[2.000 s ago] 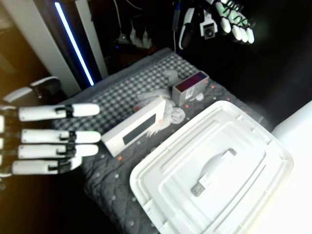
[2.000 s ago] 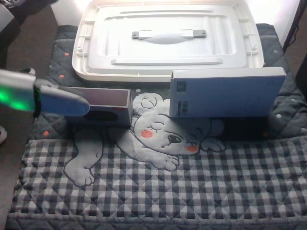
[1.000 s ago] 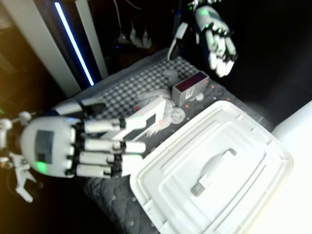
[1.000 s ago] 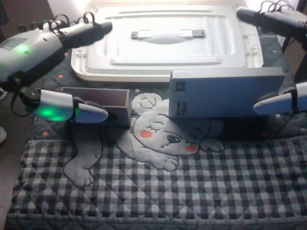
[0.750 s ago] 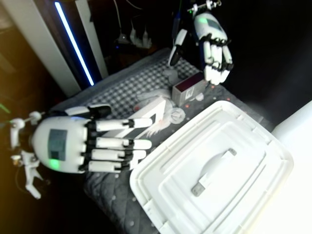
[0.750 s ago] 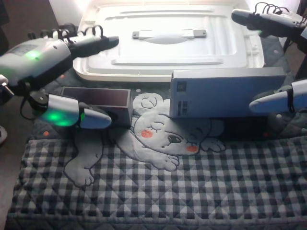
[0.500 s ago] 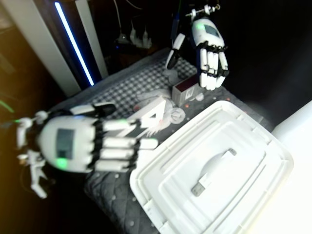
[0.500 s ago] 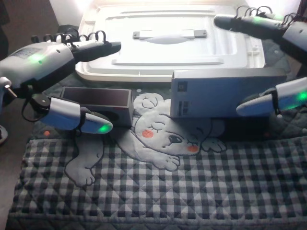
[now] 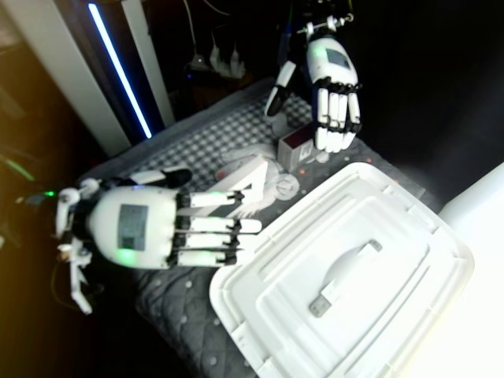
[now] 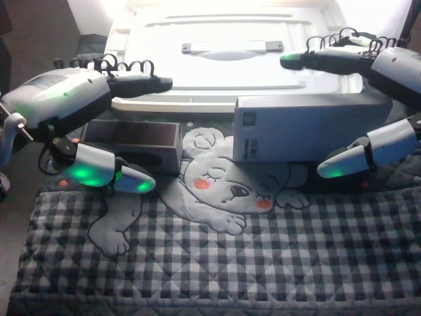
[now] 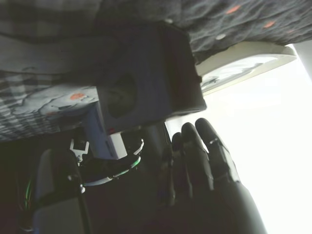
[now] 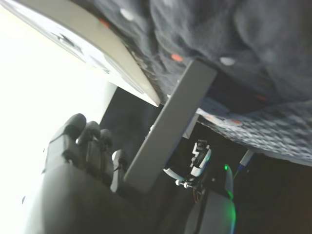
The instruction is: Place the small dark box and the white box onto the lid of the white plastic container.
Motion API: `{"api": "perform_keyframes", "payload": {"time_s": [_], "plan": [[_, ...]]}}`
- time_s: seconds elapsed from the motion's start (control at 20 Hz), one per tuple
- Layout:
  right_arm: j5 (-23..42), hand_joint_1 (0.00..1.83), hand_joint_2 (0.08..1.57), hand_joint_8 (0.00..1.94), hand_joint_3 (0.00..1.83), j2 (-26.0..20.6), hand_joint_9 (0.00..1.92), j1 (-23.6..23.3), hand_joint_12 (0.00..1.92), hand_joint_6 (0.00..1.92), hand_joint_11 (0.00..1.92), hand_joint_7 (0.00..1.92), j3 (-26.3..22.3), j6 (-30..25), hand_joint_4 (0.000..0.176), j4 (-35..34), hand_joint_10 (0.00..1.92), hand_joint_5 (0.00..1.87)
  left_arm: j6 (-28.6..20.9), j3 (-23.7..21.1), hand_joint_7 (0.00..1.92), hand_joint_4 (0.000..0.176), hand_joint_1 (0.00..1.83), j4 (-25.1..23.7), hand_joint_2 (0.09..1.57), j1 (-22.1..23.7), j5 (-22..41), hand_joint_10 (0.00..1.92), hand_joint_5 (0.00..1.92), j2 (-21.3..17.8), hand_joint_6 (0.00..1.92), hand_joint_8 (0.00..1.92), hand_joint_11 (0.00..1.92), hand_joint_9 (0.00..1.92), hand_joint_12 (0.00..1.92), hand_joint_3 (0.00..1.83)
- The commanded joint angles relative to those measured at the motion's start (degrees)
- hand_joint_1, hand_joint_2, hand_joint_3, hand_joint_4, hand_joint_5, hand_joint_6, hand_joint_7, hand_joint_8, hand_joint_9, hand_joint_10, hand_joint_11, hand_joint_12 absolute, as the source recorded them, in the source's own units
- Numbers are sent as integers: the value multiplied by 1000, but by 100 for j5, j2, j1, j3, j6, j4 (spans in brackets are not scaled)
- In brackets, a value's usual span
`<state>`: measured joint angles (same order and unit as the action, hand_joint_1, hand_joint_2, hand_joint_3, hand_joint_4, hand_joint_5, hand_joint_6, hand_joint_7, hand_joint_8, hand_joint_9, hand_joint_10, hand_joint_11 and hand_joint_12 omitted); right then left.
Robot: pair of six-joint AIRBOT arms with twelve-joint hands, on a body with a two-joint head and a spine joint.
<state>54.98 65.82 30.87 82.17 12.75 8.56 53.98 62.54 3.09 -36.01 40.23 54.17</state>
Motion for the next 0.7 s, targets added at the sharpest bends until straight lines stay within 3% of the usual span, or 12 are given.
{"api": "perform_keyframes", "payload": {"time_s": [0.0,0.05,0.1,0.15,0.2,0.25,0.3,0.35,0.4,0.55,0.6,0.65], "plan": [[644,925,659,17,5,-64,463,-47,924,36,0,536,24,-58,0,-200,26,484,-57,21,624,0,1120,18,914,57,766,19,522,-11,14,12,314,649,697,5],[645,991,710,26,8,-64,618,-47,1097,48,82,696,23,-58,0,-198,50,654,-68,20,833,0,1240,17,960,45,789,43,686,-11,24,21,501,871,716,2],[645,1059,771,29,9,-63,818,-47,1140,49,313,840,23,-58,0,-178,82,802,-70,18,1144,0,1366,16,1030,33,819,723,846,-11,790,453,674,1062,905,13],[646,1114,813,17,3,-61,960,-47,1193,26,462,943,24,-58,0,-161,84,881,-70,19,1131,0,1385,16,1075,26,828,987,848,-11,950,710,719,1038,1046,0],[646,1167,852,37,7,-61,1070,-47,1435,34,92,1084,25,-58,0,-159,103,973,-71,19,1157,0,1395,16,1063,23,831,1002,918,-11,898,721,764,1059,1130,0],[646,1270,995,95,0,-61,1074,-47,765,677,18,1416,24,-58,0,-157,82,993,-78,19,1119,0,1392,16,1076,20,843,1056,916,-12,911,785,768,1016,1163,1],[646,1294,1003,98,10,-61,1077,-47,322,774,3,1491,25,-58,0,-157,65,1024,-82,19,1115,0,1391,16,1078,19,845,1093,938,-11,870,819,739,983,1205,0],[646,1290,986,320,15,-61,1170,-47,1191,550,0,1412,25,-58,0,-157,85,1169,-82,19,1122,0,1393,16,1075,18,847,1106,964,-11,835,822,736,970,1239,0],[646,1291,979,387,6,-61,1278,-47,1441,340,271,1383,25,-58,0,-157,136,1292,-82,19,1145,0,1395,17,1065,15,845,1070,992,-10,807,781,762,989,1225,0],[646,1323,976,448,0,-61,1202,-47,1469,16,689,1370,25,-58,0,-158,863,1427,-99,20,1182,0,1402,19,1049,9,849,1056,1035,-9,690,746,790,1033,1271,0],[647,1393,998,268,2,-61,1103,-47,1429,170,542,1390,24,-58,0,-158,1038,1317,-100,22,1207,0,1404,21,1037,10,873,1035,1071,-9,631,703,774,1053,1287,0],[647,1321,992,592,0,-61,1053,-47,1582,76,194,1306,25,-58,0,-158,1026,1394,-100,24,1200,0,1403,22,1043,10,896,1057,1054,-9,662,718,749,1033,1336,1]]}}
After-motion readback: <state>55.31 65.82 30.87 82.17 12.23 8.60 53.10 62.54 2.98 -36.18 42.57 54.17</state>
